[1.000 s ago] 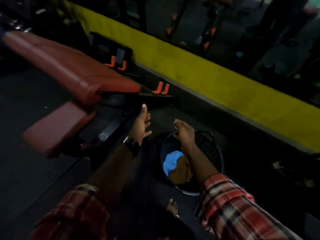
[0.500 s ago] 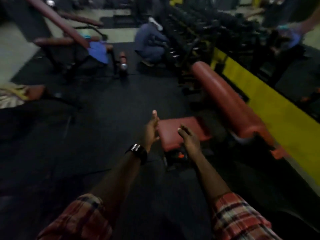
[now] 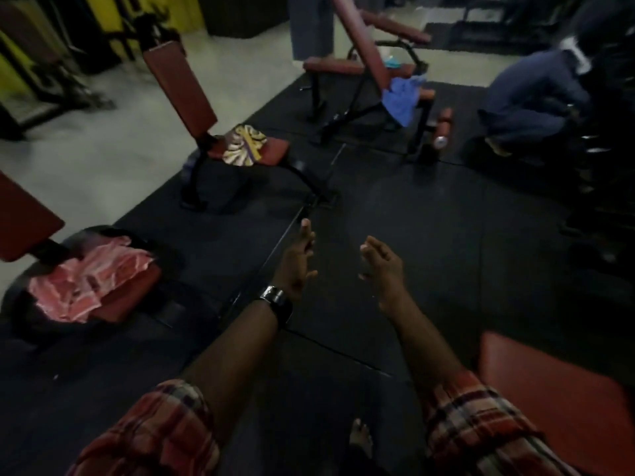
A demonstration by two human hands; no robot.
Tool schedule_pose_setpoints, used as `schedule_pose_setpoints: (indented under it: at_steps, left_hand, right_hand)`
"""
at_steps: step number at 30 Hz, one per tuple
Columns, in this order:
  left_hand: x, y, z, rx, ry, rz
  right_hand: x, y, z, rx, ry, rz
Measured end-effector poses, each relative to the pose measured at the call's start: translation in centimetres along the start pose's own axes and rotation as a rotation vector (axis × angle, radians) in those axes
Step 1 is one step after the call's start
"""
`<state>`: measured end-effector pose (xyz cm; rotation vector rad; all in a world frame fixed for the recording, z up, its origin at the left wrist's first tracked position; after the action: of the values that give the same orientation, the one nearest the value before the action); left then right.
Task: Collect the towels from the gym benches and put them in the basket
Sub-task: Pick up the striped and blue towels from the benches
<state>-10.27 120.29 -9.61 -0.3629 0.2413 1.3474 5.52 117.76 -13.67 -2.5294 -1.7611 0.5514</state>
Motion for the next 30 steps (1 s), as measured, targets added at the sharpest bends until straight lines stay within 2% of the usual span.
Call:
schedule_pose_setpoints:
  at_steps: [7, 18, 24, 30]
  left_hand:
    - [11.7, 1.7, 5.1, -0.045, -0.025, 0.149]
    - [34.2, 5.7, 8.8, -0.203, -0.019, 0.237]
    - [49.2, 8.4, 15.9, -0.243, -0.024, 0.250]
    - [60.6, 10.9, 21.1, -0.259, -0.004, 0.267]
  right_hand:
    - [14.3, -4.0, -5.4, -0.077, -0.001, -0.151]
    - [37.9, -11.6, -7.4, -0.138, -0.070, -0.218]
    - [53.6, -18.1, -11.2, -0.163, -0.077, -0.225]
    - [65.7, -23.7, -12.9, -0.169, -0.118, -0.248]
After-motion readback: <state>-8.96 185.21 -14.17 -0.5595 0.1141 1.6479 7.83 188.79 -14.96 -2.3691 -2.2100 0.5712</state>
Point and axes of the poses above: each hand's wrist, its own x-axis towards the middle knuckle, its own y-axis out of the back of the hand, z = x × y, the point moved 3 cm from there along x, towards the middle knuckle, and after that the axes turned 3 degrees about -z, right-handed, at the moved point
